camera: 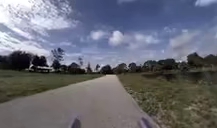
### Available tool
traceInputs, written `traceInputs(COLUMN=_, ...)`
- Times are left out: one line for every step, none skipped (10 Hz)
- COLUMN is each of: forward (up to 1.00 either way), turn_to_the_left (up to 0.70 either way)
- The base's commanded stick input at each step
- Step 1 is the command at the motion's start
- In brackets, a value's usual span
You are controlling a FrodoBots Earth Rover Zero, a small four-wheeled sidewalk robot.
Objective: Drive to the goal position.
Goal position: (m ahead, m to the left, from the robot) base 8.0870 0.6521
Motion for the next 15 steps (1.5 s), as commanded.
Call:
traceInputs(forward=0.69, turn_to_the_left=0.17)
traceInputs(forward=0.69, turn_to_the_left=0.30)
traceInputs(forward=0.69, turn_to_the_left=0.08)
traceInputs(forward=0.69, turn_to_the_left=0.03)
traceInputs(forward=0.69, turn_to_the_left=0.03)
traceInputs(forward=0.69, turn_to_the_left=0.03)
traceInputs(forward=0.69, turn_to_the_left=0.03)
traceInputs(forward=0.69, turn_to_the_left=0.07)
traceInputs(forward=0.69, turn_to_the_left=0.28)
traceInputs(forward=0.69, turn_to_the_left=0.34)
traceInputs(forward=0.69, turn_to_the_left=0.34)
traceInputs(forward=0.69, turn_to_the_left=0.34)
traceInputs(forward=0.69, turn_to_the_left=0.34)
traceInputs(forward=0.69, turn_to_the_left=0.34)
traceInputs(forward=0.69, turn_to_the_left=0.34)
